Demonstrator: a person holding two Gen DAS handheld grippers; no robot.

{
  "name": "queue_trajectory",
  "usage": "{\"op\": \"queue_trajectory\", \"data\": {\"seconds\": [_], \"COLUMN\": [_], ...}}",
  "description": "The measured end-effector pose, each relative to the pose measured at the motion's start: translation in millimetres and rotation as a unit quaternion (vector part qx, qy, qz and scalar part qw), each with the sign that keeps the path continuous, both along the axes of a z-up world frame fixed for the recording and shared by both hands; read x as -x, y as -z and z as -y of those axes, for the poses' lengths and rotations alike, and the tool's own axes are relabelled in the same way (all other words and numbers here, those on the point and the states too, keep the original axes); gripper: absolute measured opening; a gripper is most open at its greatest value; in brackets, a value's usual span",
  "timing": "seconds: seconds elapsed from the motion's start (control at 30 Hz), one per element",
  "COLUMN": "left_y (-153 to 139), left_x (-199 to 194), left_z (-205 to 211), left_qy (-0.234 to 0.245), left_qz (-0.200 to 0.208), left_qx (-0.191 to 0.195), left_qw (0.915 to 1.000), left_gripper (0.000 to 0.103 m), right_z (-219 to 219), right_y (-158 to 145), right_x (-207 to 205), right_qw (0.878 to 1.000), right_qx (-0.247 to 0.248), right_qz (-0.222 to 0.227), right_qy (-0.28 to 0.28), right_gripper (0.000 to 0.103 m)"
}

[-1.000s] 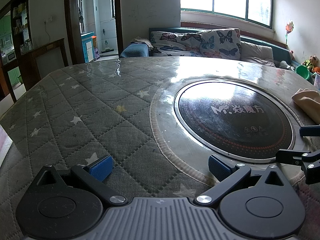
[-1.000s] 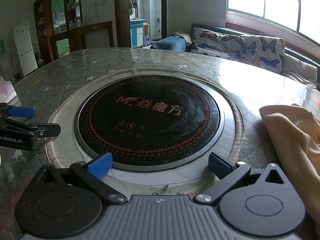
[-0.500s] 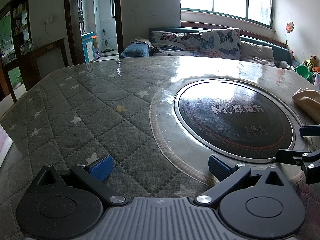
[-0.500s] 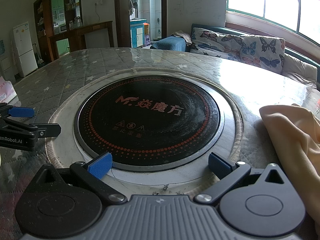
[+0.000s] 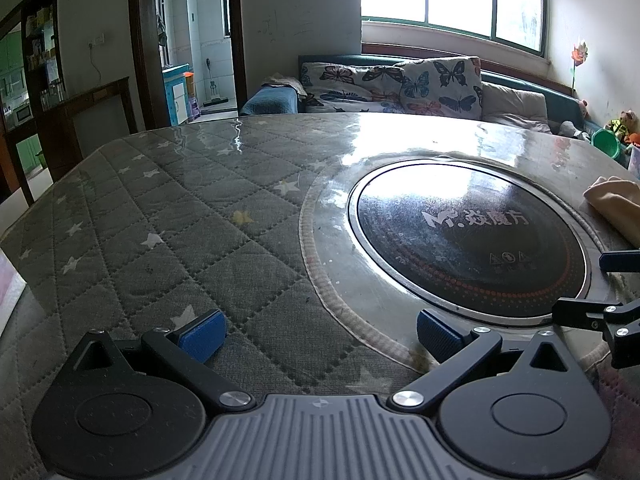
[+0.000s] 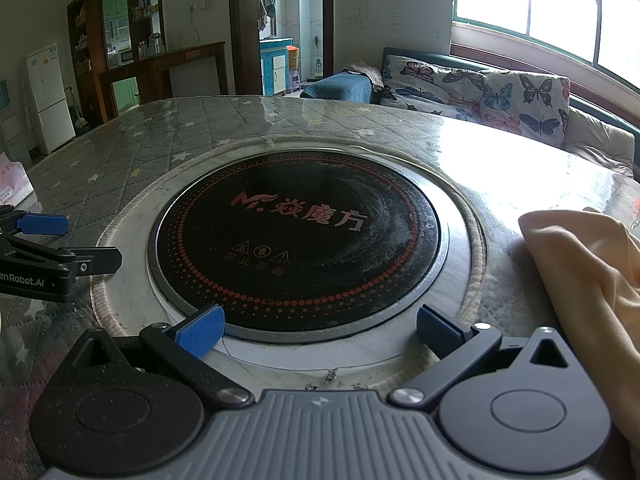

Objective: Fold clothes

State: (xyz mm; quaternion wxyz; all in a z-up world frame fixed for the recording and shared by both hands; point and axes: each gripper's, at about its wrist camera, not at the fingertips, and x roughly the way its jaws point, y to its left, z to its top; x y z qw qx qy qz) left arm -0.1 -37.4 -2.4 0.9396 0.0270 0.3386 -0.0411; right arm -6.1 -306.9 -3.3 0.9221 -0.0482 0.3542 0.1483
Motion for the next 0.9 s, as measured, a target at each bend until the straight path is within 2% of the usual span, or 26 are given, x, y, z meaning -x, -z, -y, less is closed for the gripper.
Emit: {"op": "queue_trajectory", "data": {"seconds": [0.9], "left_y": [-1.2], "left_x": [0.6], "left_z": [0.8], "left_qy": [-0.001], "left_qz": [0.000], "left_qx": [0.002], "left_qw": [1.0000], "left_gripper": [0.103], "right_z": [0.2], "right_y": [-0.2], "right_x": [0.4], "right_qw": [1.000], "right_qx": [0.000], "right_qz": [0.000], "right_qy": [0.000], "right_gripper": [0.103]}}
